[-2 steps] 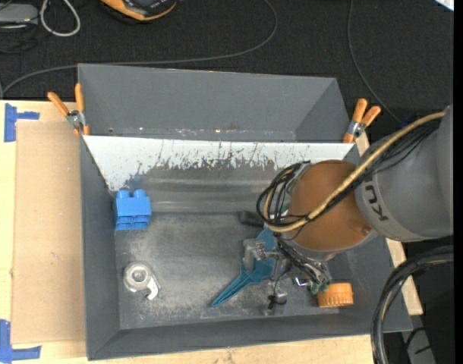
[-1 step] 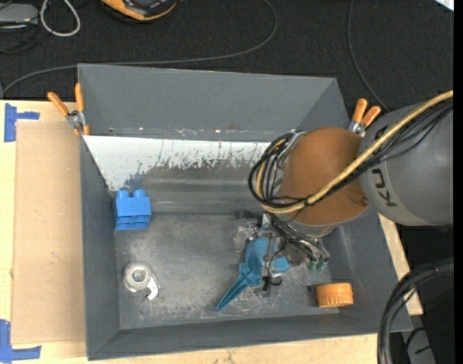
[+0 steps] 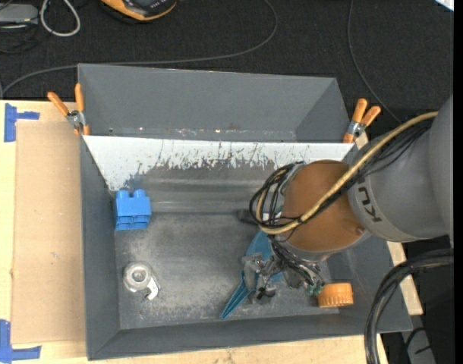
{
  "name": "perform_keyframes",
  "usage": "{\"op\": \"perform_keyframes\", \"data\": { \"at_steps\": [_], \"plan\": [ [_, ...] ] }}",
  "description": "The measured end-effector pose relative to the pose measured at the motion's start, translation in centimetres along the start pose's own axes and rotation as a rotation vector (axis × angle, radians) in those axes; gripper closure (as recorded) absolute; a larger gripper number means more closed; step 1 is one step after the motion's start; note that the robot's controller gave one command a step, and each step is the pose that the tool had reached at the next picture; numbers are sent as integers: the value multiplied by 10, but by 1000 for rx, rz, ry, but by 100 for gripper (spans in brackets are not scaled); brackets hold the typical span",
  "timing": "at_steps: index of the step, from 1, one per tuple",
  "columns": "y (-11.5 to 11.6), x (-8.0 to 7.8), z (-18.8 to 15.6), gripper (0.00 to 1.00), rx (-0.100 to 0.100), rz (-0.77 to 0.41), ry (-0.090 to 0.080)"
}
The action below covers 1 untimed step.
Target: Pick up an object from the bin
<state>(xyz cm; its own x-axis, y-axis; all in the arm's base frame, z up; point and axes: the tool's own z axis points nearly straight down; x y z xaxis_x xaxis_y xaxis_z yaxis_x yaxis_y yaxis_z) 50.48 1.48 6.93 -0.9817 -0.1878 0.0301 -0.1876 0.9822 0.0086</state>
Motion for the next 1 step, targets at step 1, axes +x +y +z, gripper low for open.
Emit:
{"op": "perform_keyframes", "data": {
  "at_steps": [1],
  "plan": [
    [0,0,0,100,0,0,0]
  ]
}}
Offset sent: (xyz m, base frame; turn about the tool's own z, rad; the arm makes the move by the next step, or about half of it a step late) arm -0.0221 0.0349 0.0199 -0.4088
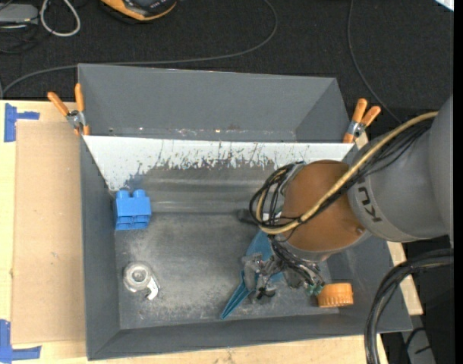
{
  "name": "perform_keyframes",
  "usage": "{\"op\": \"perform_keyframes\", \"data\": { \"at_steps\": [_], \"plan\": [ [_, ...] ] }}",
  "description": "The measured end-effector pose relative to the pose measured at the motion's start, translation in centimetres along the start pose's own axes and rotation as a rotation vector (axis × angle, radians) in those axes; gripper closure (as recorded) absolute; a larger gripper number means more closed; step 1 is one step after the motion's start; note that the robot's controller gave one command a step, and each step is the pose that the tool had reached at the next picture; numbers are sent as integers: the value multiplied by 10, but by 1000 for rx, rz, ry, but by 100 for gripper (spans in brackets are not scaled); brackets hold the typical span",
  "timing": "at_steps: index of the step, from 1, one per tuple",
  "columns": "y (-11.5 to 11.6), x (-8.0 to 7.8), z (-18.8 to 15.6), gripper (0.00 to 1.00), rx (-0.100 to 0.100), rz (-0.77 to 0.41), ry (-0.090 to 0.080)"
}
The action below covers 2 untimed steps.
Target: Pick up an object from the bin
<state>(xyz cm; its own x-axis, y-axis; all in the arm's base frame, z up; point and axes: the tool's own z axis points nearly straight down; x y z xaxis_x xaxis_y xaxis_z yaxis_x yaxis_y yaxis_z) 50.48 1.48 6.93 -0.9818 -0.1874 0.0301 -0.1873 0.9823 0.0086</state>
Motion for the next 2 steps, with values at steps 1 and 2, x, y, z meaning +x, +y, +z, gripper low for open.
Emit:
{"op": "perform_keyframes", "data": {
  "at_steps": [1,2],
  "plan": [
    [36,13,-18,100,0,-374,-5],
    [7,8,-3,0,-1,-28,-1]
  ]
}}
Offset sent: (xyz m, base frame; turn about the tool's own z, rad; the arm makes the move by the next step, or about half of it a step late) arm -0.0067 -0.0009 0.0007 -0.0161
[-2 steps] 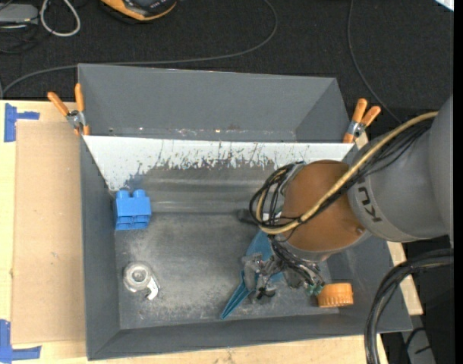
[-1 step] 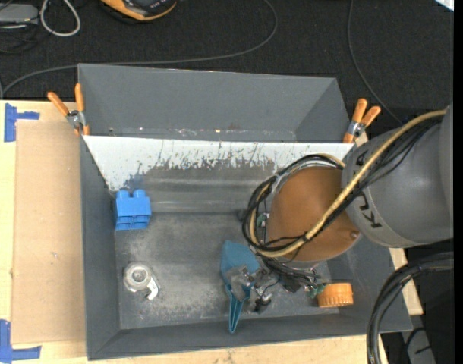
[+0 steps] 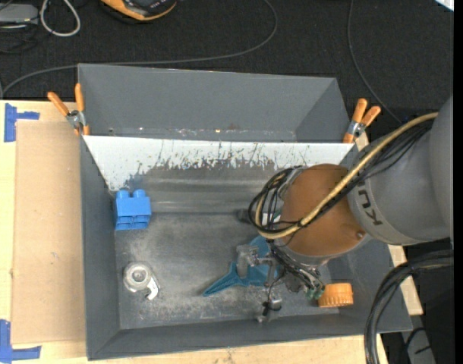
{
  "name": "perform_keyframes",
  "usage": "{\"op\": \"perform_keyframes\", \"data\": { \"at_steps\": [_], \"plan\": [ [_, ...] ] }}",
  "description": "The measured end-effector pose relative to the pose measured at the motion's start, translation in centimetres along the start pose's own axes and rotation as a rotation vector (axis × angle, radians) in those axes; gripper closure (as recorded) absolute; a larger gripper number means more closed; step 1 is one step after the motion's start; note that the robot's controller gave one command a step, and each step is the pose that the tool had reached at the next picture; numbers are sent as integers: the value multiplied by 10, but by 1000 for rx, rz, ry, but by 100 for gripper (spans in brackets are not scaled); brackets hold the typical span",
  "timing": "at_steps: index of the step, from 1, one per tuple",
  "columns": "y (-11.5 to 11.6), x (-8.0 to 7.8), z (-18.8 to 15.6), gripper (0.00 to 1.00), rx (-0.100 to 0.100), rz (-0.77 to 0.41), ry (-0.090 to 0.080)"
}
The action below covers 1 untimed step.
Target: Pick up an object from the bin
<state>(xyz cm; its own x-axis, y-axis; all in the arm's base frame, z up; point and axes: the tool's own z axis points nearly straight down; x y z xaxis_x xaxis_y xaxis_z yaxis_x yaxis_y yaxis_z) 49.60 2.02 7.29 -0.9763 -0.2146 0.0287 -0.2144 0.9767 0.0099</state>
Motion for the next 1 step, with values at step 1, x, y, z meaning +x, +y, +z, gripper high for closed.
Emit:
{"op": "perform_keyframes", "data": {
  "at_steps": [1],
  "plan": [
    [-6,-1,3,100,0,14,0]
  ]
}}
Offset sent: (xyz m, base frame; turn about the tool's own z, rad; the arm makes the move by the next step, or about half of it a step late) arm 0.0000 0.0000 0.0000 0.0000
